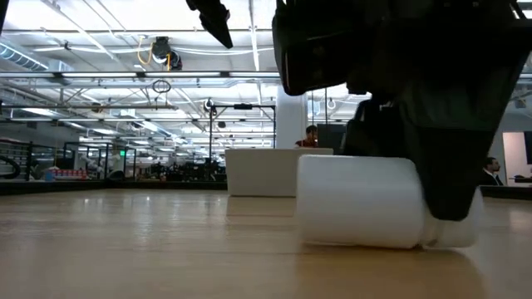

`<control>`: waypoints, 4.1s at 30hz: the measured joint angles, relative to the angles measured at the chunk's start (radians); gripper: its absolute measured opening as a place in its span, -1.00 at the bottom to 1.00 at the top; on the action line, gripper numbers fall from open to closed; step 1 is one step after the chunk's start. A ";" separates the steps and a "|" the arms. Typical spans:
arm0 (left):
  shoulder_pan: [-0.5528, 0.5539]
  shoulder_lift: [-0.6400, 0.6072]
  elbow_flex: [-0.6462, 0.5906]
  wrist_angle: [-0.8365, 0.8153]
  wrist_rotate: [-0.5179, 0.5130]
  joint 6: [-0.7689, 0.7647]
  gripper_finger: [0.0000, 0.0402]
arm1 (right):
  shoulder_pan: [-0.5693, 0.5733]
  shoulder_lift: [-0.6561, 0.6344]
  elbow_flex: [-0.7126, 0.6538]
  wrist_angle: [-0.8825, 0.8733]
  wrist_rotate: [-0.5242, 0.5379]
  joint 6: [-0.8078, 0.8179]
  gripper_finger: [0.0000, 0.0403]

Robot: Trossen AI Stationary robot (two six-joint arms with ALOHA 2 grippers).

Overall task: Pick and place pill bottles into a basket
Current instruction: Put the white pill bottle into the gray bin

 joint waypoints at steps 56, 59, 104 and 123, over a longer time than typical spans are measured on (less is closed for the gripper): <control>0.017 0.002 -0.425 1.014 0.371 -0.004 0.61 | -0.287 -0.684 0.089 -0.663 0.752 -0.436 -0.29; 0.017 0.002 -0.439 1.064 0.371 -0.011 0.61 | -0.307 -0.686 0.092 -0.713 0.727 -0.411 -0.29; 0.014 0.007 -0.462 1.194 0.458 -0.024 0.61 | -0.401 -0.319 0.642 -1.023 0.545 -0.547 -0.29; 0.001 0.046 -0.461 1.239 0.457 -0.047 0.61 | -0.401 -0.319 0.639 -1.023 0.550 -0.561 -0.29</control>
